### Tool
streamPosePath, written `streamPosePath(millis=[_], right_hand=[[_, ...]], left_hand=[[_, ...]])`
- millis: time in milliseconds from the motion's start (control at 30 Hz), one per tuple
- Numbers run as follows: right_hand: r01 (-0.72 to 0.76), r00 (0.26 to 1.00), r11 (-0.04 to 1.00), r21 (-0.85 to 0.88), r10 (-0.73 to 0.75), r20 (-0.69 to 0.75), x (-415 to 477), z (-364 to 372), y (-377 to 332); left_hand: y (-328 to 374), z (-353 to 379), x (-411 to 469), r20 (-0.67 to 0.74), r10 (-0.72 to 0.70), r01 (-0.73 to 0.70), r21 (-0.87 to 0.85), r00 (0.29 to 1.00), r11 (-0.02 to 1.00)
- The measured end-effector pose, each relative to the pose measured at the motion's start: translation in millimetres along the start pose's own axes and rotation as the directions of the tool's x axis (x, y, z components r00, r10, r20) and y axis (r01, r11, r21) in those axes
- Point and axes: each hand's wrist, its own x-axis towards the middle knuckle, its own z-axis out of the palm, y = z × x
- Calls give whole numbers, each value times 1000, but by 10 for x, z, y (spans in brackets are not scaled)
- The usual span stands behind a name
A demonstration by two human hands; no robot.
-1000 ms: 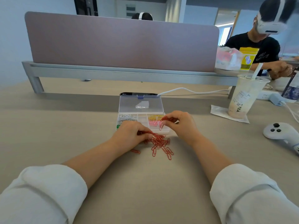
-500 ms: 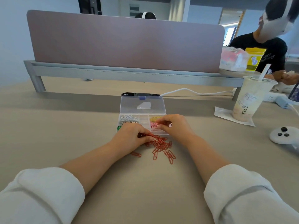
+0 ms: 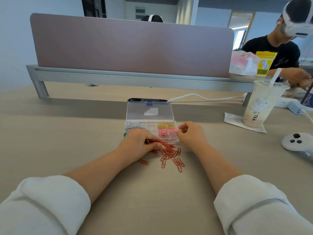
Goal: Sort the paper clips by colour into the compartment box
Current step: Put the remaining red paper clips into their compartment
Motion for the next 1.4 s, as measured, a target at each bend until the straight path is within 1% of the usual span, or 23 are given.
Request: streamPosePath(millis=[67,167,267,333,533,667,800,867,900,1000,1067,1100,1167,1233,1267,1333,1400], right_hand=[[10,1000,998,60,-10,0,-13,22,-13],[57,997,987,150,-65,48,-64,72,-82],[98,990,982,161,-114,88,-100,128,-153],[103,988,977,187,-123,99,-105,128,-162],[126,977,964,235,-162,141,-111,79,-125],[131,974,959,250,-172,150,-105,69,-123],[127,972,959,252,-171,161,-107,65,-110],[129,972,958,257,-174,161,-106,62,-104],[128,972,958,256,-173,162,-107,62,-102],[129,972,967,221,-167,165,-111,76,-105],[146,981,979,142,-162,109,-109,72,-113],[148,985,985,91,-154,71,-111,57,-116],[139,990,990,-8,-139,20,-121,8,-112],[116,992,989,-90,-112,55,-144,-46,-100],[112,990,987,-117,-100,99,-160,-62,-99],[126,978,985,-121,-103,183,-224,-87,-101],[174,958,981,-84,-149,245,-294,-105,-129]], left_hand=[[14,-1,10,-39,10,-11,-4,999,1000],[24,-29,39,-125,32,-37,-36,992,999],[35,-67,115,-196,53,-52,10,979,999],[25,-91,203,-212,52,-45,39,976,998],[-60,-58,320,-33,50,-41,241,998,970],[-81,-49,325,-34,32,-24,221,999,975],[-101,-68,300,-42,-26,31,119,999,992],[-103,-80,276,-24,-8,10,106,1000,994],[-106,-84,269,-8,11,-9,130,1000,991],[-115,-87,262,23,19,-24,225,1000,974],[-116,-84,253,9,29,-31,264,1000,964],[-116,-84,245,1,40,-38,267,999,963],[-104,-109,218,3,66,-65,220,998,973],[-105,-175,174,52,99,-107,180,994,978],[-126,-209,158,93,115,-133,211,989,968],[-158,-243,143,154,133,-179,346,979,921],[-153,-227,134,144,140,-186,390,980,902]])
